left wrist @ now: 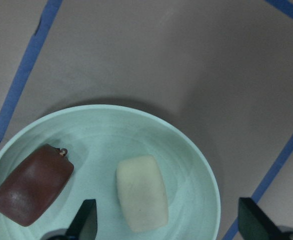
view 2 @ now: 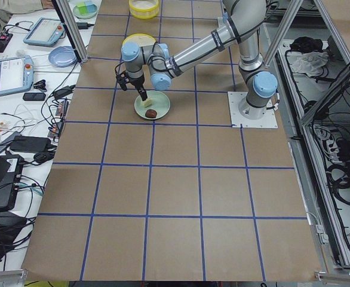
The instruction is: Stack buns with steamer
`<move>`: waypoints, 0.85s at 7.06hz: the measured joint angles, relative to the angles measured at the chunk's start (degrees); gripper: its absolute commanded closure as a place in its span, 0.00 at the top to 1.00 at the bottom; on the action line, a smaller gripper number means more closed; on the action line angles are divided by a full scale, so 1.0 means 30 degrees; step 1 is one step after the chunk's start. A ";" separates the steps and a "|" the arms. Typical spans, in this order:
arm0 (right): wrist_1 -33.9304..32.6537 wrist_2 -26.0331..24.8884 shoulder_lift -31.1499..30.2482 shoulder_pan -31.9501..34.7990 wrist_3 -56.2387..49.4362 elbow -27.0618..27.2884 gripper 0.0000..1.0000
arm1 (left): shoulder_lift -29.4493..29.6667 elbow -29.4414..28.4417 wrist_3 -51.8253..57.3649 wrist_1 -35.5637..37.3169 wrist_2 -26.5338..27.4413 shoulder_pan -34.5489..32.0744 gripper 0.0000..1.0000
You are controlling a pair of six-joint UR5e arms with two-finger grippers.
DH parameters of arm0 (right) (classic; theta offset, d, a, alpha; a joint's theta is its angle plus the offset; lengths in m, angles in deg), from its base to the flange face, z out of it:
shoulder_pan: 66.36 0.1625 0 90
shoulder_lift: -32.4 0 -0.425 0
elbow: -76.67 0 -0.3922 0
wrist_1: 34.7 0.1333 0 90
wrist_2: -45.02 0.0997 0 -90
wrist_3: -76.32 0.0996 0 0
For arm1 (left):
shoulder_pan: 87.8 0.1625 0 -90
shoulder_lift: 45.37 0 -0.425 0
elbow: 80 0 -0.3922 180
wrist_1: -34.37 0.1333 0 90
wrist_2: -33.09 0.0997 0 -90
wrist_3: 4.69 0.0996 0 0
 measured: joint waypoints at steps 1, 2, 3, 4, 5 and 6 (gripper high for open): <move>-0.0604 0.0450 0.0919 -0.0749 -0.0759 -0.0214 1.00 | 0.0281 0.0075 0.0003 -0.0291 0.0050 0.0000 0.67; -0.0941 0.0628 0.1568 -0.1239 -0.1137 -0.0281 0.92 | 0.0576 0.0124 -0.0066 -0.0440 0.0047 0.0000 0.22; -0.1308 0.0672 0.2121 -0.1495 -0.1327 -0.0300 0.88 | 0.0863 0.0139 -0.0142 -0.0500 0.0040 0.0006 0.00; -0.1774 0.0682 0.2623 -0.1627 -0.1466 -0.0322 0.84 | 0.1005 0.0093 -0.0220 -0.0510 0.0044 0.0036 0.00; -0.2148 0.0685 0.3021 -0.1776 -0.1598 -0.0339 0.81 | 0.0979 -0.0014 -0.0259 -0.0463 0.0047 0.0072 0.00; -0.2364 0.0701 0.3316 -0.1885 -0.1669 -0.0387 0.62 | 0.0785 -0.0217 -0.0328 -0.0395 0.0042 0.0089 0.00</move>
